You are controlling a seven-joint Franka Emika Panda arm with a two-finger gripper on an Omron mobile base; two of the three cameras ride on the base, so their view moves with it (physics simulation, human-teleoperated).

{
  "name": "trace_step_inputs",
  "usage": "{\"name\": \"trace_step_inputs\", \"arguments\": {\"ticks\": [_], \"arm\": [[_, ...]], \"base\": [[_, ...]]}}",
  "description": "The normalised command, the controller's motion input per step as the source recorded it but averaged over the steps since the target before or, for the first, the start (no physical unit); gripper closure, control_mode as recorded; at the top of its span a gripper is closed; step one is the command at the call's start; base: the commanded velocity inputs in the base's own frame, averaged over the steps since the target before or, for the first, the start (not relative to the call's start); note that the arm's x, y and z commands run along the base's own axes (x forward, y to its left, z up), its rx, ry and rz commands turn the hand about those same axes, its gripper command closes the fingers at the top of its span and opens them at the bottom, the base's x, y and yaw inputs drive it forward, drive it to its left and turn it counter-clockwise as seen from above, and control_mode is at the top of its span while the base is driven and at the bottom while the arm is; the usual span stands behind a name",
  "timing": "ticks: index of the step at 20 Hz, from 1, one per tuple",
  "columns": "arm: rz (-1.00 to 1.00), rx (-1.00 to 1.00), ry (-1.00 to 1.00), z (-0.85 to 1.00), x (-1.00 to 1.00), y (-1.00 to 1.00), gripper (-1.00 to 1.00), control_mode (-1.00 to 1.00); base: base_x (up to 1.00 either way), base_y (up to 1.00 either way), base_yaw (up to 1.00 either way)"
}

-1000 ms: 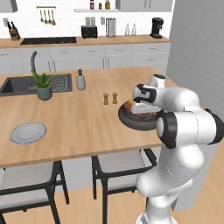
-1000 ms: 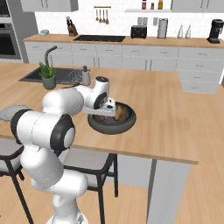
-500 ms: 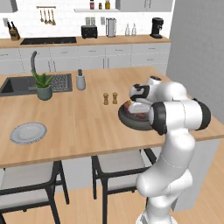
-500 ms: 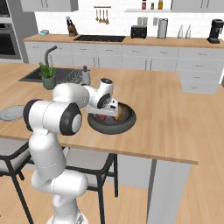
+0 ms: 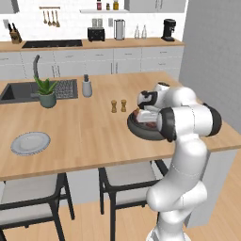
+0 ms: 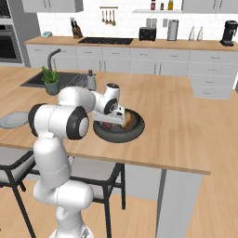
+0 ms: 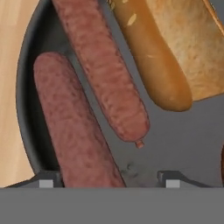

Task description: Place one bun and one sausage from the bowl on each plate.

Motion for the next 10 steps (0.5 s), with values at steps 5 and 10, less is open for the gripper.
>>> {"name": "trace_step_inputs", "arguments": {"ticks": [5,10], "arm": [[-0.05,0.01,0.38,-0.75,0.0,0.0,1.0,-1.0],[0.0,0.17,0.16,-0.25,-0.17,-0.15,1.0,-1.0]], "base": [[0.0,0.0,0.0],[0.0,0.0,0.0]]}}
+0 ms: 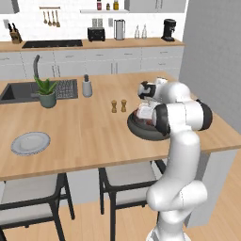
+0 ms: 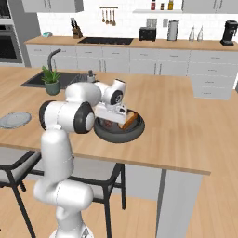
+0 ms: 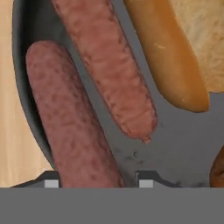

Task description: Place one bun and one sausage from the bowl on each plate.

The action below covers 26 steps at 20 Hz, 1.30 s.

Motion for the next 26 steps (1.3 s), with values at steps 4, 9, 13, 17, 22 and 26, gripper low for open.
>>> {"name": "trace_step_inputs", "arguments": {"ticks": [4,9,13,17,22,26], "arm": [[0.0,0.06,-0.37,0.64,-0.8,0.03,1.0,-1.0],[-0.07,-0.25,-0.36,0.69,-1.0,0.67,1.0,-1.0],[-0.09,-0.06,-0.23,0.18,-0.93,0.66,1.0,-1.0],[0.0,-0.01,-0.04,0.38,-0.33,0.2,1.0,-1.0],[-0.01,-0.17,0.12,0.3,0.35,0.34,1.0,-1.0],[0.0,-0.03,0.02,0.12,0.26,0.05,1.0,-1.0]], "base": [[0.0,0.0,0.0],[0.0,0.0,0.0],[0.0,0.0,0.0],[0.0,0.0,0.0],[0.0,0.0,0.0],[0.0,0.0,0.0]]}}
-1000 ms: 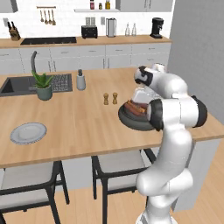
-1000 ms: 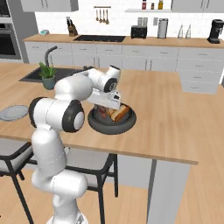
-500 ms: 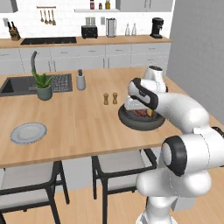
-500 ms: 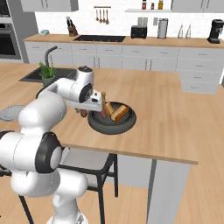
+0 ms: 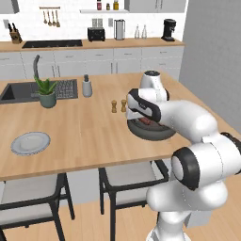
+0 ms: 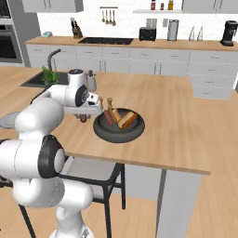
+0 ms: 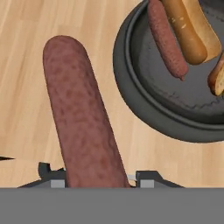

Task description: Place one bun and one sausage from the bowl on each plate.

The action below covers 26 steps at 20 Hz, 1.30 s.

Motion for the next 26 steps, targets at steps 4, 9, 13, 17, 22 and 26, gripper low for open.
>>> {"name": "trace_step_inputs", "arguments": {"ticks": [4,9,13,17,22,26], "arm": [[-0.01,0.0,0.0,0.01,0.03,0.0,1.0,-1.0],[0.0,0.0,0.0,0.0,0.0,0.0,1.0,1.0],[0.0,0.0,0.0,0.0,0.0,0.0,1.0,1.0],[0.0,0.0,0.0,0.0,0.0,0.0,1.0,1.0],[0.0,0.0,0.0,0.0,0.0,0.0,1.0,1.0],[0.0,0.0,0.0,0.0,0.0,0.0,1.0,1.0]], "base": [[0.0,0.0,0.0],[-0.07,0.38,-0.02],[-0.21,0.92,-0.1],[-0.29,0.99,-0.16],[-0.29,1.0,-0.19],[-0.03,0.9,-0.12]]}}
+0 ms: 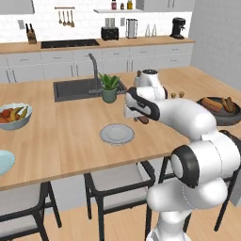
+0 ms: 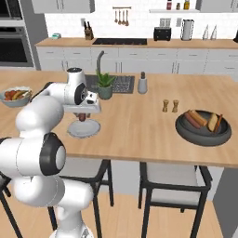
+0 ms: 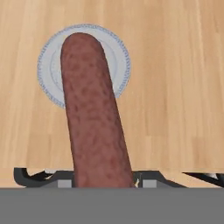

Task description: Place one bun and one sausage from the bowl on each plate.

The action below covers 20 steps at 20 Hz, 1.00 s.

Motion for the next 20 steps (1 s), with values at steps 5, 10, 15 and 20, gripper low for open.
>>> {"name": "trace_step_inputs", "arguments": {"ticks": [5,10,15,20], "arm": [[0.0,-0.02,0.0,-0.12,0.19,0.09,1.0,-1.0],[0.0,-0.02,0.04,-0.8,0.72,0.08,1.0,-1.0],[0.0,0.0,0.0,-1.0,0.53,0.12,1.0,-1.0],[0.0,0.0,0.0,-0.92,0.17,0.08,1.0,-1.0]], "base": [[0.23,0.26,-0.02],[0.0,0.0,0.0],[0.0,0.0,0.0],[0.0,0.0,0.0]]}}
